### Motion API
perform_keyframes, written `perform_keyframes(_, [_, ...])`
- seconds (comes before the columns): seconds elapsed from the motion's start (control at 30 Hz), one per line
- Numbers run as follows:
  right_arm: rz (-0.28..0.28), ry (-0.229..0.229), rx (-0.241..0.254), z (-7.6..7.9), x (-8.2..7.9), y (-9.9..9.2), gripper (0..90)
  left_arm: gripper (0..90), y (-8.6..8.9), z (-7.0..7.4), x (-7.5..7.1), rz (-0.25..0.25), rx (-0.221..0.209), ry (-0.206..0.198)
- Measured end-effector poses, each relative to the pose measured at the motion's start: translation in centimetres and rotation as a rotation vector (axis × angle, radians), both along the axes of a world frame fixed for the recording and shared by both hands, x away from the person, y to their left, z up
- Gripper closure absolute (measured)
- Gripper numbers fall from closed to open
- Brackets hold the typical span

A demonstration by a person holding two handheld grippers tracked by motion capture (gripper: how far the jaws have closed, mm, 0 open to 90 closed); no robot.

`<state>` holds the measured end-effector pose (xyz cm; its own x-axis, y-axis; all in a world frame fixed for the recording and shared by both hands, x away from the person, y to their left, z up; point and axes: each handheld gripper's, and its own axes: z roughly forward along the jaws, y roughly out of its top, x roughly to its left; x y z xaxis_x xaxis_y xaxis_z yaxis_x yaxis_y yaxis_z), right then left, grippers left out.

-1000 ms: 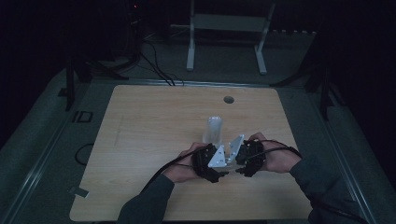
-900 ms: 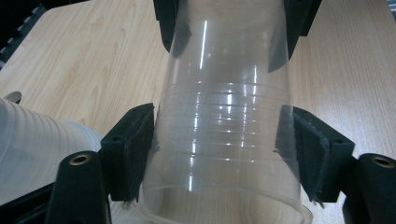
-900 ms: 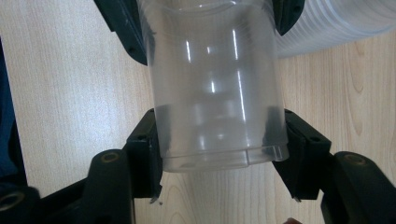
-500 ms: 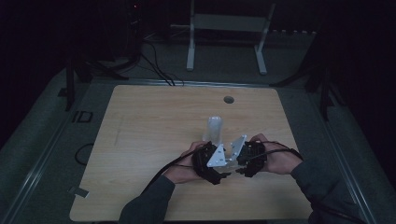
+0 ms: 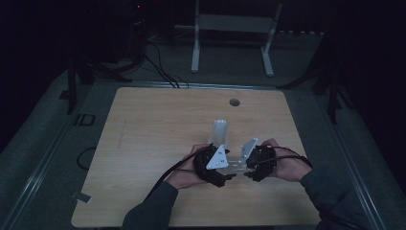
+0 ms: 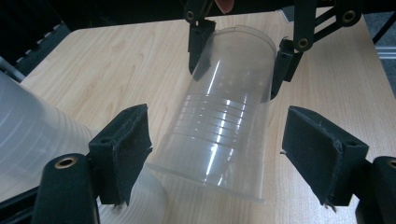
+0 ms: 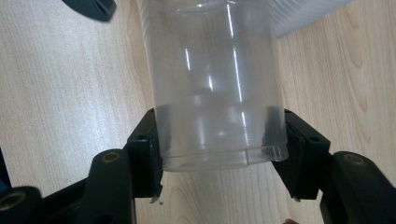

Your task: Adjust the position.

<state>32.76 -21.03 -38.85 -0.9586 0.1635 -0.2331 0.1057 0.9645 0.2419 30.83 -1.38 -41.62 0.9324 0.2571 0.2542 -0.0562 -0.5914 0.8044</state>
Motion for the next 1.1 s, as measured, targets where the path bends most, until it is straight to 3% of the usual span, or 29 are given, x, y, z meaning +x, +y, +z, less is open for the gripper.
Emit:
perform_keyframes(0.5, [-0.123,-0.008,0.063,-0.6,0.1,-2.2,41.6,28.6,0.6,0.2,0.3,0.036,-0.029,-0.001])
perform_keyframes(0.87, [-0.187,-0.039,0.114,-0.6,0.3,-3.4,41.7,34.0,1.1,0.3,0.6,0.047,-0.051,0.007])
perform_keyframes(1.1, [-0.229,-0.069,0.174,-0.4,-0.1,-3.9,41.7,35.6,1.5,0.3,0.8,0.054,-0.076,0.026])
